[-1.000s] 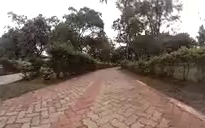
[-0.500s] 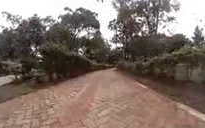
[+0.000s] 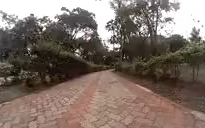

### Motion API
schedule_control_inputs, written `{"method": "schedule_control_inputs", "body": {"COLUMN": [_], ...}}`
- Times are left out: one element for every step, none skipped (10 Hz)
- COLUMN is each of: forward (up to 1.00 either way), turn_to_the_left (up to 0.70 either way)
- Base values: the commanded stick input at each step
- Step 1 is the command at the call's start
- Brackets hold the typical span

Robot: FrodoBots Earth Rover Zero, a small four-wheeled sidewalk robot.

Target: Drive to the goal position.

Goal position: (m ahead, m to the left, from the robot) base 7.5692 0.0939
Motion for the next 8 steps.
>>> {"method": "schedule_control_inputs", "body": {"forward": [0.70, 0.70, 0.70, 0.70, 0.70, 0.70, 0.70, 0.70], "turn_to_the_left": [0.00, 0.00, 0.00, 0.00, 0.00, 0.00, 0.00, 0.00]}}
